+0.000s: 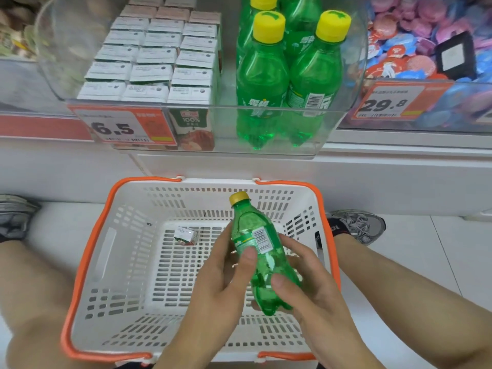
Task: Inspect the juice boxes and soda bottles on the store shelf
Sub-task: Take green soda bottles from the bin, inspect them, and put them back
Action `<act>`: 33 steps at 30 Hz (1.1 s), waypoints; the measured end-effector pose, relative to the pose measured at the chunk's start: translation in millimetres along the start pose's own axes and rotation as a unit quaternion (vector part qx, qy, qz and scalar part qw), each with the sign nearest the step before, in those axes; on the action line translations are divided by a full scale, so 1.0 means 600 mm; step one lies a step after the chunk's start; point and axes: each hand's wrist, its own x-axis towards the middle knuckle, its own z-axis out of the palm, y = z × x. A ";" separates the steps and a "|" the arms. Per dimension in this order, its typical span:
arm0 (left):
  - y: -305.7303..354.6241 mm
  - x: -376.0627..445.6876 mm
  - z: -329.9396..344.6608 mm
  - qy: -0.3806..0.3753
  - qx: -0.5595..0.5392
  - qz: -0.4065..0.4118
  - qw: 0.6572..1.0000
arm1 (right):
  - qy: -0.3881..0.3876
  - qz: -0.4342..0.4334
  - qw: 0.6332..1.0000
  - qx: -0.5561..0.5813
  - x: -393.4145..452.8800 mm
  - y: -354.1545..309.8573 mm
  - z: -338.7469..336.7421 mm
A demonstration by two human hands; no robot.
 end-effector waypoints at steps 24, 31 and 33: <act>-0.020 0.005 0.001 0.094 -0.121 -0.005 0.988 | 0.034 0.057 0.995 0.079 0.014 -0.005 -0.013; -0.009 0.009 0.000 0.056 -0.115 -0.023 0.992 | 0.059 -0.043 0.997 -0.019 0.009 -0.002 -0.011; -0.011 0.009 0.001 0.076 -0.095 -0.012 0.992 | 0.056 -0.033 0.998 0.000 0.009 -0.001 -0.010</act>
